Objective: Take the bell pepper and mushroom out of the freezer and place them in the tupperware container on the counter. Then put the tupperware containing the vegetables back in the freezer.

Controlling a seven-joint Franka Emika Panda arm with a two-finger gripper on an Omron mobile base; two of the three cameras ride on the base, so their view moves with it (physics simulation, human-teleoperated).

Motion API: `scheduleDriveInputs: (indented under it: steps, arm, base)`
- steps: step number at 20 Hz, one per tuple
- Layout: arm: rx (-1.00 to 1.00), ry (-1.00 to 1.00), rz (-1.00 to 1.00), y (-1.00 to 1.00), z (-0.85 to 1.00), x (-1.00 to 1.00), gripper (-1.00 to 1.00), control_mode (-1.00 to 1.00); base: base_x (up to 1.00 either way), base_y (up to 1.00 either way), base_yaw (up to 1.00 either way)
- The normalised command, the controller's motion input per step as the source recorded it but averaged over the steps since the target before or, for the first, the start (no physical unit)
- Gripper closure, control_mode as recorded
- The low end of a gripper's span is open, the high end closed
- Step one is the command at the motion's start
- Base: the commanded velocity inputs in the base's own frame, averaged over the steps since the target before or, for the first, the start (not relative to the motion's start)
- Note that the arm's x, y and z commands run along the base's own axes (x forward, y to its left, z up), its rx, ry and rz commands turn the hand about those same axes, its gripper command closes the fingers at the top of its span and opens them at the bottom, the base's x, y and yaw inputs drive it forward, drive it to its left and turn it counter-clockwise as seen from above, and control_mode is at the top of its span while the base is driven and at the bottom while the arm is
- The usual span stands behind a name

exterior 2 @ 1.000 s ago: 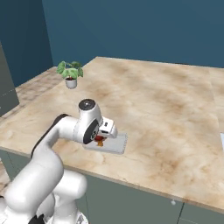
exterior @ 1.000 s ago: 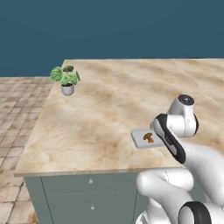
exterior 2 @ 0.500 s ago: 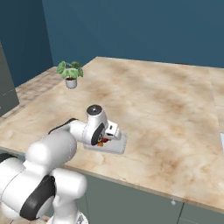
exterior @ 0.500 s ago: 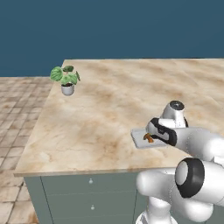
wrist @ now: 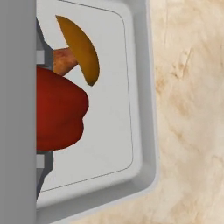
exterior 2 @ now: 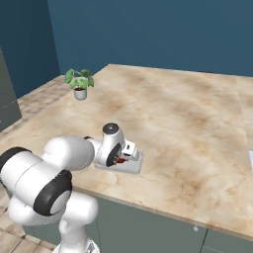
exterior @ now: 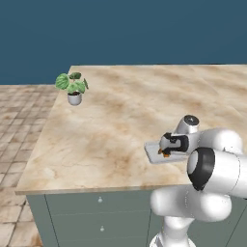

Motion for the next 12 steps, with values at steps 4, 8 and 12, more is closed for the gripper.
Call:
scheduleDriveInputs:
  steps: [4, 8, 12]
  arm:
    - [0.00, 0.00, 0.00, 0.00, -0.15, 0.17, 1.00, -1.00]
    - [0.00, 0.00, 0.00, 0.00, -0.08, 0.21, 1.00, -1.00]
    - [0.00, 0.00, 0.00, 0.00, -0.08, 0.18, -1.00, -1.00]
  base:
    - [0.00, 0.00, 0.00]
    - [0.00, 0.00, 0.00]
    - [0.00, 0.00, 0.00]
